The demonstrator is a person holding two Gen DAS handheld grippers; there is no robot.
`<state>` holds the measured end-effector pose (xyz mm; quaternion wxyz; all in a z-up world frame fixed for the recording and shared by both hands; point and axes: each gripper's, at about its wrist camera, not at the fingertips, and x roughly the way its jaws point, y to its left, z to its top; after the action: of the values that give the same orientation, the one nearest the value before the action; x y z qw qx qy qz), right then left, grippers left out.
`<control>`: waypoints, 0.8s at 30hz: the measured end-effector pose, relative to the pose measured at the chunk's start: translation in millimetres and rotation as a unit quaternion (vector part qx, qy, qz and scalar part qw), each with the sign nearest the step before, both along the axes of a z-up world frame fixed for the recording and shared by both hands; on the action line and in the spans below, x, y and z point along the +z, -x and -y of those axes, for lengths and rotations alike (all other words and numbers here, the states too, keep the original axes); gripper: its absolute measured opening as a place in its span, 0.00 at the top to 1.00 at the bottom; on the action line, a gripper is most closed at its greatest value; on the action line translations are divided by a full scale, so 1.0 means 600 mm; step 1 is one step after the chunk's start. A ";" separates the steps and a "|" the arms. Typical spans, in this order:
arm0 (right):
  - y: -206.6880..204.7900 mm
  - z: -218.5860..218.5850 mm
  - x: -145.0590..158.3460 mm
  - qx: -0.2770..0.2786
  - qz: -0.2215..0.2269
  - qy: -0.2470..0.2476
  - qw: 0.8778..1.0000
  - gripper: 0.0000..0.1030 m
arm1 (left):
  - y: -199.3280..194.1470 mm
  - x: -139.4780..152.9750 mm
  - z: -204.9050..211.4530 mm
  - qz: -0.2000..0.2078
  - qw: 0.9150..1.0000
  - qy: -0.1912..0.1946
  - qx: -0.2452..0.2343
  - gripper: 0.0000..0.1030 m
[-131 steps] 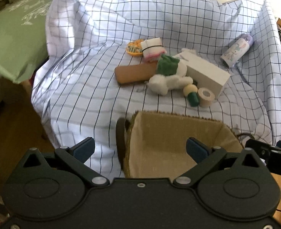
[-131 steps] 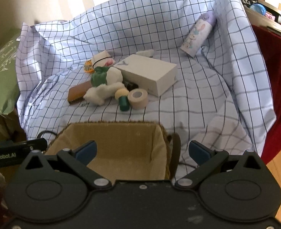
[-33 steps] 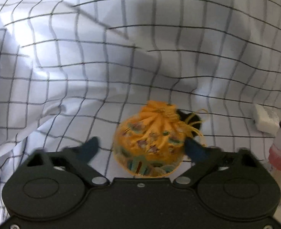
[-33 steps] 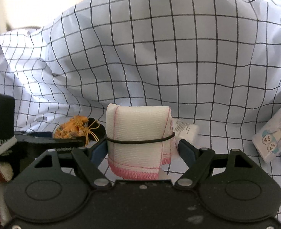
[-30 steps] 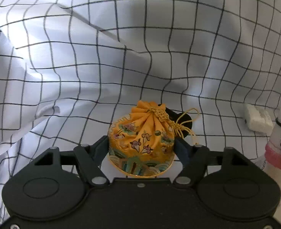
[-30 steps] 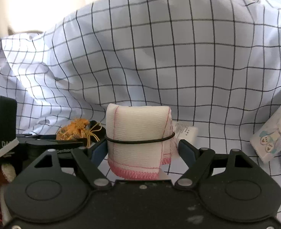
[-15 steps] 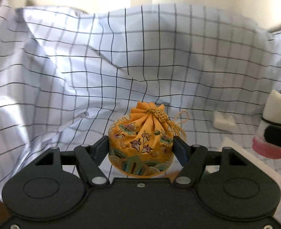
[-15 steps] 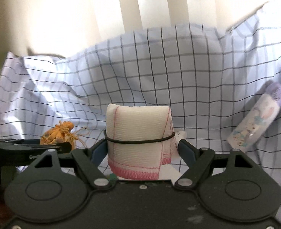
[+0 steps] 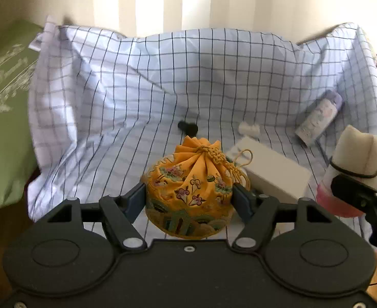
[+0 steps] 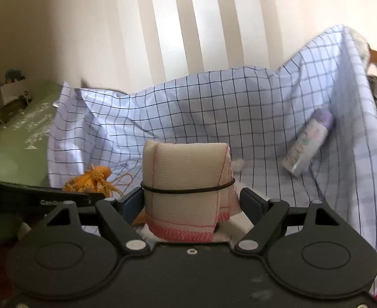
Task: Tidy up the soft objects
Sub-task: 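Lower towel bundle into basket and open right tool while left carries pouch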
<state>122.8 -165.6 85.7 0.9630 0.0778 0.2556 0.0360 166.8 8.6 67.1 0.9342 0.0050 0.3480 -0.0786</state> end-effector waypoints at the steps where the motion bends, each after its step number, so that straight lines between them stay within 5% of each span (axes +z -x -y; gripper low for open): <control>1: 0.020 0.000 -0.002 -0.002 -0.001 -0.009 1.000 0.21 | 0.015 -0.003 -0.002 -0.001 1.000 0.003 -0.001 0.35; 12: 0.191 -0.013 -0.016 -0.026 0.009 -0.038 0.999 0.23 | 0.153 -0.041 0.009 -0.023 0.999 0.024 -0.002 0.35; 24: 0.231 0.000 -0.053 -0.061 -0.034 -0.059 0.996 0.24 | 0.185 -0.083 0.014 -0.056 0.998 0.032 0.012 0.35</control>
<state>-15.7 -165.5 53.8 0.9480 0.1508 0.2801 -0.0102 55.6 -0.1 17.1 0.9137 -0.0338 0.3973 -0.0782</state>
